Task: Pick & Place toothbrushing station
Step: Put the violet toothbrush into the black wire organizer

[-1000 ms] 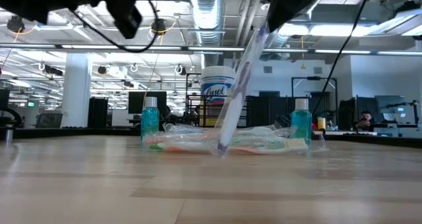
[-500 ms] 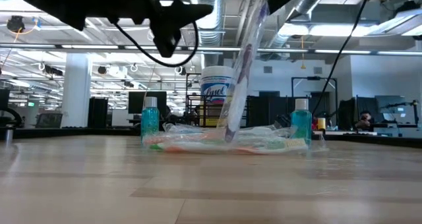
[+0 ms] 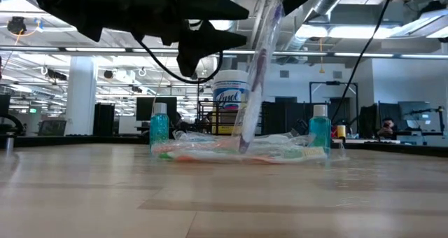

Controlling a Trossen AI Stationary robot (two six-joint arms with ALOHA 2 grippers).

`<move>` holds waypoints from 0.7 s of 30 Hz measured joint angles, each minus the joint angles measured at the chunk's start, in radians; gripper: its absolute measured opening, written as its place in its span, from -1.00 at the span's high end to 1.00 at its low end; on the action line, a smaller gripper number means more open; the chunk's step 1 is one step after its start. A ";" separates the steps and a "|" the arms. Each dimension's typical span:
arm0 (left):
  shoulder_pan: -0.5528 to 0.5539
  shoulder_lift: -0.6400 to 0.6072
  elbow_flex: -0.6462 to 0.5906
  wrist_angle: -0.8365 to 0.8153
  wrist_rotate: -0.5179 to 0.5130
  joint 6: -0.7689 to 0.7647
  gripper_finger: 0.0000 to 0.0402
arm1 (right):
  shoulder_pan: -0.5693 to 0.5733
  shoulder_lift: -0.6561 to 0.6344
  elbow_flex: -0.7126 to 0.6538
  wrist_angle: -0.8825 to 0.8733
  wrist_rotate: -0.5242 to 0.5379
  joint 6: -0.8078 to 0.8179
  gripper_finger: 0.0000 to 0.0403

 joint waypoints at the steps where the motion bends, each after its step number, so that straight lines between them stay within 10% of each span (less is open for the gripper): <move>1: 0.003 0.007 0.002 0.005 0.000 0.000 0.12 | 0.000 0.000 0.000 0.000 0.000 -0.001 1.00; 21: 0.004 0.152 0.120 0.028 0.045 0.003 0.12 | 0.000 0.000 0.000 0.003 0.000 -0.007 1.00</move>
